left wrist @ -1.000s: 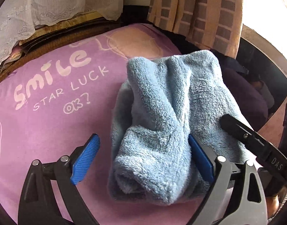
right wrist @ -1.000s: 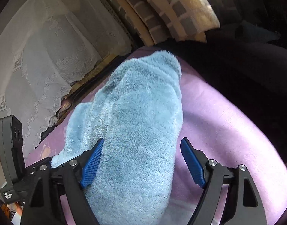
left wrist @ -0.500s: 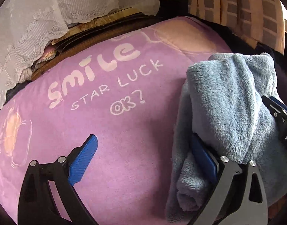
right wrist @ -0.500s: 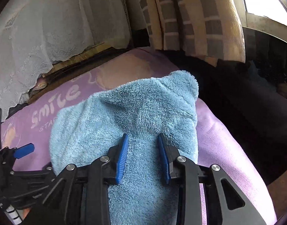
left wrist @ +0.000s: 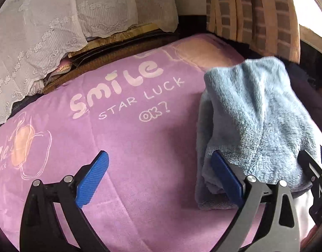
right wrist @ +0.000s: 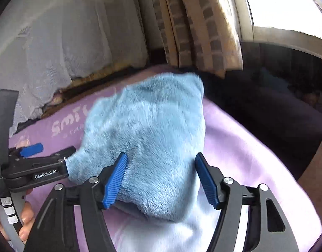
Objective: Fold small clothes
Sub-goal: 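Carry the bundle to the bed corner and open both grippers to set it down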
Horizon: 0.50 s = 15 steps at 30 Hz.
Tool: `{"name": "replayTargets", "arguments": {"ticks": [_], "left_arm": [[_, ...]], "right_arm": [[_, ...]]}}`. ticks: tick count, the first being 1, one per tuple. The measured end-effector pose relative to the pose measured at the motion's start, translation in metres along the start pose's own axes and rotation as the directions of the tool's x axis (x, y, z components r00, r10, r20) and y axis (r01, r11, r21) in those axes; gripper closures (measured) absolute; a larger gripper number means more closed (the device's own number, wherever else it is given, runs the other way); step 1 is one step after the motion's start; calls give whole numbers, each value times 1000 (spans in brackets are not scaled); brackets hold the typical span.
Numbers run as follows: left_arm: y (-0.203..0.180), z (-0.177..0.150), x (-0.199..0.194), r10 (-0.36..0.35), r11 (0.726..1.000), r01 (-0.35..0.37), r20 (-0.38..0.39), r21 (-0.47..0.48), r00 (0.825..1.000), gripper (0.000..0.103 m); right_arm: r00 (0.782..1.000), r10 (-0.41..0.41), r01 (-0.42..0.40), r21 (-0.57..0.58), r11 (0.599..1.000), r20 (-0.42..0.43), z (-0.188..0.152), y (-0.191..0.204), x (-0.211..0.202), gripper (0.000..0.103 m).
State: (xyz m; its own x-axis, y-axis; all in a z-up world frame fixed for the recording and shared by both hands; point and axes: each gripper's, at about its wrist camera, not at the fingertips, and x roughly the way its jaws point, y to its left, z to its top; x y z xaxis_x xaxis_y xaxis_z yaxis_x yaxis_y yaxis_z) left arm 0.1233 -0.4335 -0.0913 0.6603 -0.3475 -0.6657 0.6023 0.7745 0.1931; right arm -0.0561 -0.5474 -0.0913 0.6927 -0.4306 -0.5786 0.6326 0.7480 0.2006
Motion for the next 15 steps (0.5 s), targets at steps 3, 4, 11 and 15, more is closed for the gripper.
{"name": "replayTargets", "arguments": {"ticks": [3, 4, 11, 15], "left_arm": [[0, -4, 1, 10, 1000, -10, -6, -4, 1000, 7], [2, -4, -1, 3, 1000, -3, -8, -8, 1000, 7], [14, -28, -21, -3, 1000, 3, -22, 3, 1000, 7], [19, -47, -27, 12, 1000, -12, -36, 13, 999, 7]], "right_arm": [[997, 72, -68, 106, 992, -33, 0, -20, 8, 17], [997, 78, -74, 116, 990, -31, -1, -22, 7, 17], [999, -19, 17, 50, 999, 33, -7, -5, -12, 16], [999, -18, 15, 75, 997, 37, -16, -6, -24, 16]]}}
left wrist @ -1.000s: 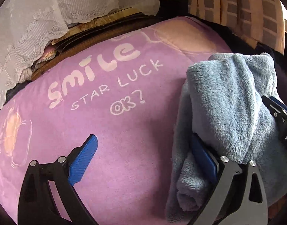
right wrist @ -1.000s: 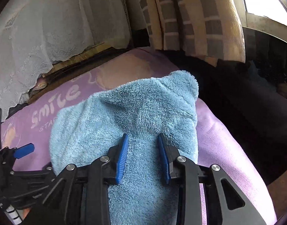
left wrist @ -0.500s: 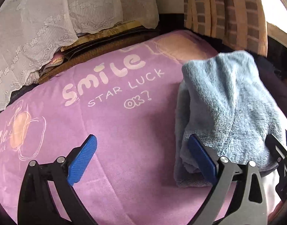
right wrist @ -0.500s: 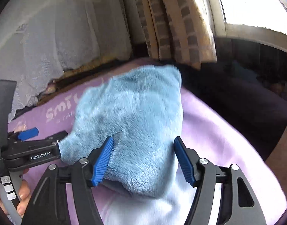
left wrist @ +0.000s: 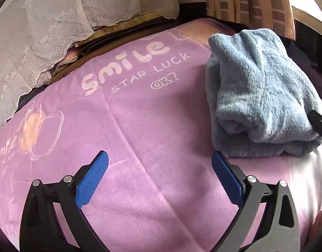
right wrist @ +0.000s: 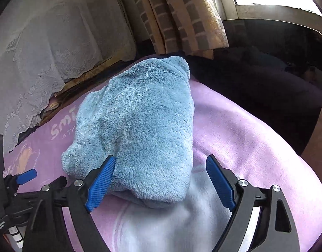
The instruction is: Fold small clothes
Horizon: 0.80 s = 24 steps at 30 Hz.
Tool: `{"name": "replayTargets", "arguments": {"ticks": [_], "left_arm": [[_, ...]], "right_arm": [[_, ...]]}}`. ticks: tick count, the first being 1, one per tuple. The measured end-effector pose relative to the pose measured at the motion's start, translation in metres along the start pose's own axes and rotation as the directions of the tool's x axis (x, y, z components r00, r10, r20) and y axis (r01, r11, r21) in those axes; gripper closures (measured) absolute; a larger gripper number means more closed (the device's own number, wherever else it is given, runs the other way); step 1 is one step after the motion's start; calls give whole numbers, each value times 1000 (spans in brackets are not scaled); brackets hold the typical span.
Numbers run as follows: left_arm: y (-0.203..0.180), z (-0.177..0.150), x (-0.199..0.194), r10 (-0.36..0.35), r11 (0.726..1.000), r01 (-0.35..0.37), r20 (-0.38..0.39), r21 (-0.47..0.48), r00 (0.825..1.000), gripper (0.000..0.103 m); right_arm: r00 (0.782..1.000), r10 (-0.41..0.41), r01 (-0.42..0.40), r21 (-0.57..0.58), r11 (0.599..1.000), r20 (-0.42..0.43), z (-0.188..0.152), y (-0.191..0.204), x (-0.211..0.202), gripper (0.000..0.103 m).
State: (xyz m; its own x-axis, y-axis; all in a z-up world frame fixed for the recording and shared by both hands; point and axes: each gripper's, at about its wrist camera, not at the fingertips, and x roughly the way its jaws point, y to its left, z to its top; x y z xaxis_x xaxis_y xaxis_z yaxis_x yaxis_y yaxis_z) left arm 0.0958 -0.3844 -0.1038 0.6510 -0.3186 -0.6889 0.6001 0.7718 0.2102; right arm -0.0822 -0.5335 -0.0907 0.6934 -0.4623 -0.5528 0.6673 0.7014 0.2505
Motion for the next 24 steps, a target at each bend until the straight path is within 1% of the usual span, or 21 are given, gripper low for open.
{"name": "replayTargets", "arguments": {"ticks": [7, 18, 24], "left_arm": [[12, -14, -21, -14, 1000, 15, 36, -23, 999, 7], [28, -27, -37, -14, 999, 17, 63, -49, 998, 7], [31, -34, -50, -7, 999, 11, 90, -41, 996, 6]], "right_arm": [[1000, -3, 3, -12, 1000, 4, -12, 8, -15, 16], [1000, -16, 16, -31, 999, -12, -22, 15, -21, 15], [1000, -27, 27, -27, 999, -8, -28, 17, -28, 11]]}}
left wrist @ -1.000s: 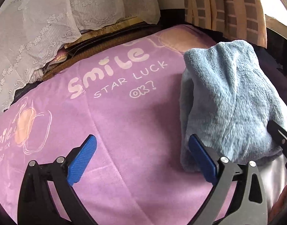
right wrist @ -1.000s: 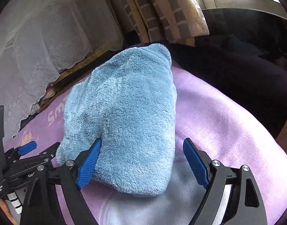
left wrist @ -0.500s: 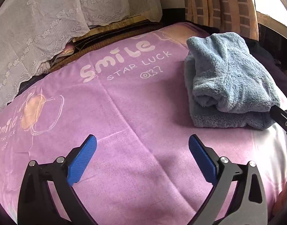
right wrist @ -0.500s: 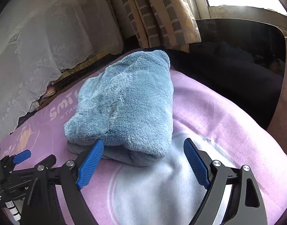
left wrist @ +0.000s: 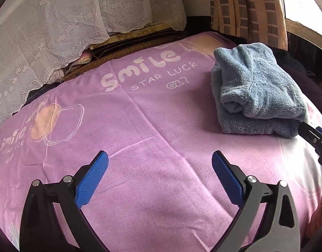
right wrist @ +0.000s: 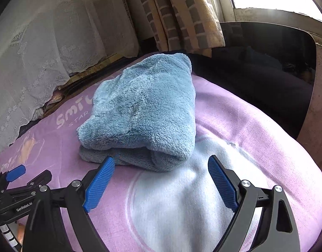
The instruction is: Fold small clothes
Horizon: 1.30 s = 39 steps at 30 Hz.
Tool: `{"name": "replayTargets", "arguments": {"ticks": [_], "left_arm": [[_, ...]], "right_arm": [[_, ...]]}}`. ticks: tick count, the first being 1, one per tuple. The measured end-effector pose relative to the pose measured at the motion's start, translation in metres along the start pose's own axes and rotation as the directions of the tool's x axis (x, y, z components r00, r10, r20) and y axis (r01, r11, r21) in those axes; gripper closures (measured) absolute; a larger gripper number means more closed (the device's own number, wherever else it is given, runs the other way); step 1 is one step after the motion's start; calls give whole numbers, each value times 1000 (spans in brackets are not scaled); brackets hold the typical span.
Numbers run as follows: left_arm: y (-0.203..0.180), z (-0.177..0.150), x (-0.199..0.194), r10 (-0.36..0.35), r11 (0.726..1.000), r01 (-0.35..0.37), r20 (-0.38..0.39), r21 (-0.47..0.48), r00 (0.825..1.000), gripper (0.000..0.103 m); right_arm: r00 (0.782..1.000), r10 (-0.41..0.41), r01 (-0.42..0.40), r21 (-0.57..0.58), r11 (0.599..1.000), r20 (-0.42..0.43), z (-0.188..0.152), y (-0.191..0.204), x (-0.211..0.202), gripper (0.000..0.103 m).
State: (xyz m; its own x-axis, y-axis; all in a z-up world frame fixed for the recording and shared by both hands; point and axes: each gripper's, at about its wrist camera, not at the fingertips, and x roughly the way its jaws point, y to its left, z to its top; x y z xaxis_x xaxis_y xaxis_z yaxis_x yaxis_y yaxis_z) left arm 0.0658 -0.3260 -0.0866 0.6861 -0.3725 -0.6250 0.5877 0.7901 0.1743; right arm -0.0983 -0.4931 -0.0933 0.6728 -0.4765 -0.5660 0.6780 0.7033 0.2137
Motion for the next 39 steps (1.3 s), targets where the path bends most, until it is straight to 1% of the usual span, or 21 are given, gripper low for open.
{"name": "replayTargets", "arguments": {"ticks": [1, 11, 18, 21, 25, 29, 31, 32, 39], "left_arm": [[1, -1, -3, -2, 1000, 2, 5, 1, 1000, 5], [11, -9, -33, -38, 999, 38, 33, -16, 999, 5], [12, -12, -56, -49, 999, 50, 73, -12, 996, 5], [10, -13, -59, -80, 997, 80, 59, 2, 995, 5], [6, -14, -64, -81, 997, 80, 67, 17, 994, 5], [10, -14, -69, -101, 995, 100, 65, 10, 993, 5], [13, -16, -73, -106, 994, 106, 59, 3, 993, 5], [15, -17, -75, -106, 994, 107, 58, 0, 993, 5], [32, -26, -95, -67, 998, 68, 65, -4, 996, 4]], "right_arm": [[1000, -2, 2, 1, 1000, -2, -2, 1, -2, 11], [1000, 2, -2, -41, 999, -4, -22, 21, -25, 9], [1000, 23, -23, 0, 1000, 13, -32, 21, -47, 8], [1000, 20, -20, 3, 1000, 10, -35, 22, -50, 8], [1000, 15, -15, -7, 1000, 13, -35, 26, -53, 8], [1000, 15, -15, -21, 1000, 1, -40, 34, -60, 7], [1000, 7, -7, -25, 1000, 1, -43, 40, -67, 5], [1000, 3, -3, -29, 1000, 6, -44, 43, -72, 3], [1000, -1, 2, -64, 998, 7, -40, 65, -99, 3]]}}
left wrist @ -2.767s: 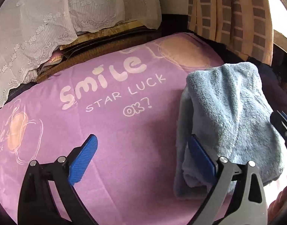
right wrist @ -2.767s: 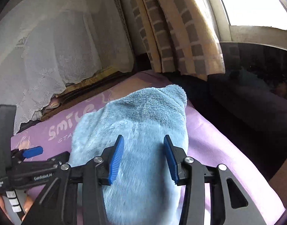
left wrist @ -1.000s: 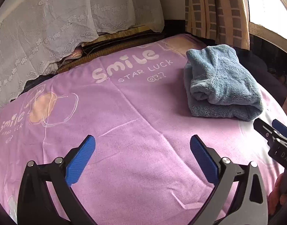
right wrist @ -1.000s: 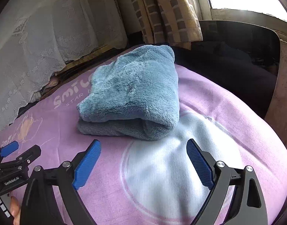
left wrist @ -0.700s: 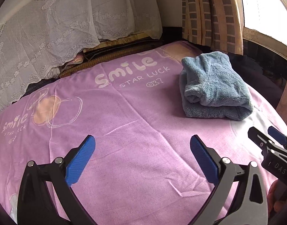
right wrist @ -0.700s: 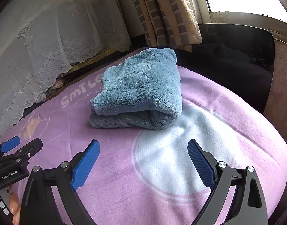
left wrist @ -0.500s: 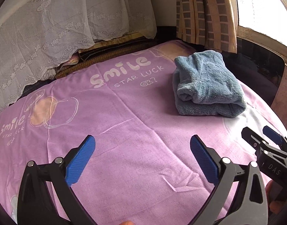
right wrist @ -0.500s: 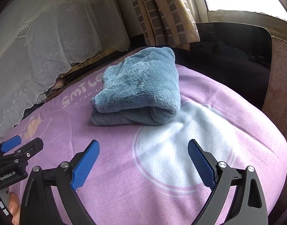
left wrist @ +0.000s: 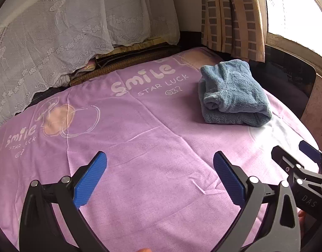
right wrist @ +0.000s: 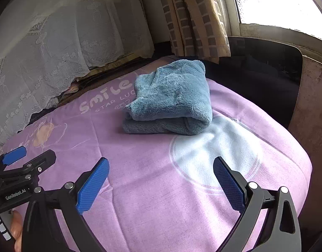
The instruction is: Fold small clothes
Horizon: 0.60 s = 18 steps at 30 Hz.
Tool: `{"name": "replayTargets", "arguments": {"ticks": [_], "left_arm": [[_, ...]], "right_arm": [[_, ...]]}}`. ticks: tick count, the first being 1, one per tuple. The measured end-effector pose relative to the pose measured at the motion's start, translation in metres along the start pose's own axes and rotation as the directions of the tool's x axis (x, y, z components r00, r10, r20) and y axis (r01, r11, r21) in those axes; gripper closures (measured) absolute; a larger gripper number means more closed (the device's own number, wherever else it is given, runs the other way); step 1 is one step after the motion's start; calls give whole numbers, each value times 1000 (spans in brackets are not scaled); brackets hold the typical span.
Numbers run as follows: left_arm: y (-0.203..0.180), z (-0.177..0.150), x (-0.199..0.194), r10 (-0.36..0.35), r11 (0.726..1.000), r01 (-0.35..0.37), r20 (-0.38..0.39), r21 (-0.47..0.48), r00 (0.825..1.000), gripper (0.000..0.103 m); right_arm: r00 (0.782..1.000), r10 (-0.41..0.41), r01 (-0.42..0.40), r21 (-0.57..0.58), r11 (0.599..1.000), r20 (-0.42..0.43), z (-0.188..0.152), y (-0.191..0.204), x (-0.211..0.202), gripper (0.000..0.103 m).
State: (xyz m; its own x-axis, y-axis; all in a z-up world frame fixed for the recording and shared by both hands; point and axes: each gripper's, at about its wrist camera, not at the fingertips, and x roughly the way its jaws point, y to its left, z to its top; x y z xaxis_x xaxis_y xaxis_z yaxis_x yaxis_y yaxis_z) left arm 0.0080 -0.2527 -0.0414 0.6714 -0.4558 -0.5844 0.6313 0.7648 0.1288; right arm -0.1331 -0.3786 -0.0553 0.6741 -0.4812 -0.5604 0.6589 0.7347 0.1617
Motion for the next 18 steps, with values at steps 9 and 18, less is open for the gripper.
{"name": "replayTargets", "arguments": {"ticks": [9, 18], "left_arm": [[-13, 39, -34, 42, 993, -48, 56, 106, 998, 4], [-9, 46, -43, -90, 993, 86, 55, 74, 994, 4]], "right_arm": [[1000, -31, 31, 16, 999, 1, 29, 7, -37, 3], [998, -66, 66, 17, 998, 18, 40, 13, -66, 3]]}}
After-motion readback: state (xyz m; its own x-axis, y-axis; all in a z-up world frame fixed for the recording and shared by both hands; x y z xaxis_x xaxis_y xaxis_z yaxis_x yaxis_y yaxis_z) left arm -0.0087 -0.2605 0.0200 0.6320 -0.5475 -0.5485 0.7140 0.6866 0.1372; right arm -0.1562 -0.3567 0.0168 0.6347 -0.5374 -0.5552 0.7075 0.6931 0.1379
